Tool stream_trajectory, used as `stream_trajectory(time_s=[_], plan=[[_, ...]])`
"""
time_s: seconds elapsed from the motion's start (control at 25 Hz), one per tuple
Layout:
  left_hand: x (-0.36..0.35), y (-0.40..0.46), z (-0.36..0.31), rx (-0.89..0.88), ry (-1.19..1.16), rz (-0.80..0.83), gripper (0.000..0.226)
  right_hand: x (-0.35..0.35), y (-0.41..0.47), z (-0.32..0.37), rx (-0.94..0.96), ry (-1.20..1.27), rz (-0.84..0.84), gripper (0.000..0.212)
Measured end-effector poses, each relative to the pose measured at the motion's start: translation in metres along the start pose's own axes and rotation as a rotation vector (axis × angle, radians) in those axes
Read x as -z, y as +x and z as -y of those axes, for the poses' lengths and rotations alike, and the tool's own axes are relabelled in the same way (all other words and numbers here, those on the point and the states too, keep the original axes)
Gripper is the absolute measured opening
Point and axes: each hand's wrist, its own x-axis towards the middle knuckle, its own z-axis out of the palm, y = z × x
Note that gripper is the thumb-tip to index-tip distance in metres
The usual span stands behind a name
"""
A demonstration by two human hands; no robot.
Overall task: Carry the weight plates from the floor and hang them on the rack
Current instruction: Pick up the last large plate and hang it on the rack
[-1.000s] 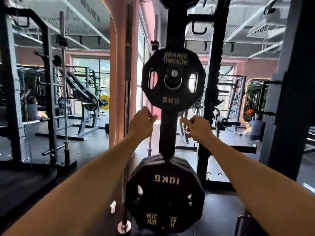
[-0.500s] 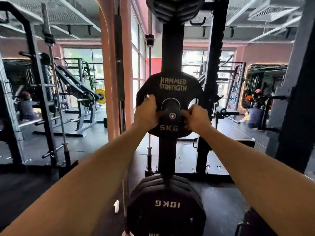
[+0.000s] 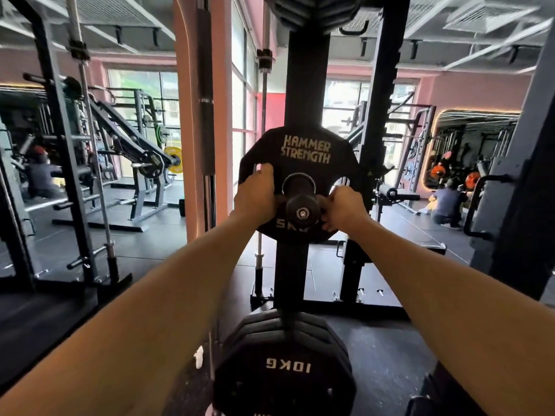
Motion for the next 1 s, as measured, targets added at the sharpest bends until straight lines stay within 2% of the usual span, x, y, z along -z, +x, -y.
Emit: stream_trajectory(time_s=[0.08, 0.16, 0.36, 0.48, 0.56, 0.68, 0.8, 0.92, 1.0], plan=[[0.019, 0.009, 0.002, -0.005, -0.01, 0.058, 0.024, 0.015, 0.0, 0.013, -0.011, 0.01, 0.059, 0.033], [0.051, 0.026, -0.008, 0.011, -0.072, 0.026, 0.028, 0.046, 0.005, 0.045, 0.069, -0.018, 0.022, 0.034], [0.16, 0.072, -0.056, -0.086, -0.241, -0.276, 0.025, 0.14, 0.018, 0.145, 0.25, -0.051, -0.134, 0.047], [0.21, 0.088, -0.076, -0.159, -0.255, -0.411, 0.022, 0.179, 0.017, 0.186, 0.319, 0.033, -0.152, 0.03], [0.238, 0.096, -0.091, -0.194, -0.248, -0.453, 0.022, 0.197, 0.012, 0.203, 0.33, -0.02, -0.143, 0.023], [0.265, 0.114, -0.112, -0.237, -0.205, -0.45, 0.021, 0.217, 0.005, 0.216, 0.349, -0.056, -0.111, 0.033], [0.272, 0.128, -0.121, -0.254, -0.135, -0.377, 0.024, 0.232, 0.007, 0.235, 0.407, 0.01, -0.208, 0.042], [0.264, 0.139, -0.121, -0.248, -0.064, -0.334, 0.03, 0.236, 0.019, 0.252, 0.431, -0.017, -0.219, 0.042], [0.257, 0.145, -0.12, -0.231, -0.013, -0.363, 0.033, 0.232, 0.03, 0.256, 0.413, -0.041, -0.224, 0.037]])
